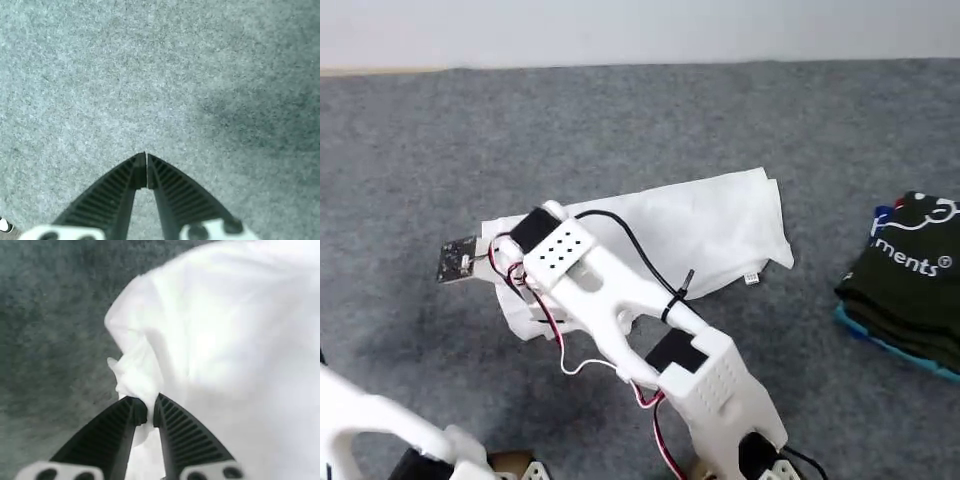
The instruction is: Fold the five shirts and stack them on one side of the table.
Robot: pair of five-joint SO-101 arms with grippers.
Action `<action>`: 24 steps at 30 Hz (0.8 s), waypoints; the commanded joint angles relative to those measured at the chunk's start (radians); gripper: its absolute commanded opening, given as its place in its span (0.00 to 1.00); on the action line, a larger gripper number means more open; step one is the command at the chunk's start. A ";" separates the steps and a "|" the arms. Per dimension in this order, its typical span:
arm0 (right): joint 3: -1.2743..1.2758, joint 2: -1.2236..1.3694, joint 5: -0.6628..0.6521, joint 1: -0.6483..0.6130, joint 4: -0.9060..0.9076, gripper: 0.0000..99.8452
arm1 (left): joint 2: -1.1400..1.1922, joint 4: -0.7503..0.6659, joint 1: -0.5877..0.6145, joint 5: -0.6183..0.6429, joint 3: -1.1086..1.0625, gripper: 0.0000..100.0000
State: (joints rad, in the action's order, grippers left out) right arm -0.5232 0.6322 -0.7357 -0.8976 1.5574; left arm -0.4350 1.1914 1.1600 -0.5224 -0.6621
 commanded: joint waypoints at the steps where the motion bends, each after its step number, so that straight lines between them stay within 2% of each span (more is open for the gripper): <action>1: -0.120 0.038 -0.023 0.045 -0.010 0.01 | -0.021 0.003 -0.011 -0.009 0.007 0.01; 15: -0.591 0.317 -0.095 0.147 -0.002 0.02 | -0.021 0.006 -0.058 -0.009 0.005 0.01; 20: -0.647 0.337 -0.069 0.196 -0.001 0.19 | -0.021 0.008 -0.058 -0.009 0.005 0.01; 24: -0.672 0.348 -0.011 0.246 -0.012 0.20 | -0.021 0.008 -0.058 -0.009 0.004 0.01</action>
State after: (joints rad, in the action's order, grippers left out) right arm -1.1400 0.9851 -0.7741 -0.6966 1.5589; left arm -0.4350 1.1914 1.1093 -0.5224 -0.6621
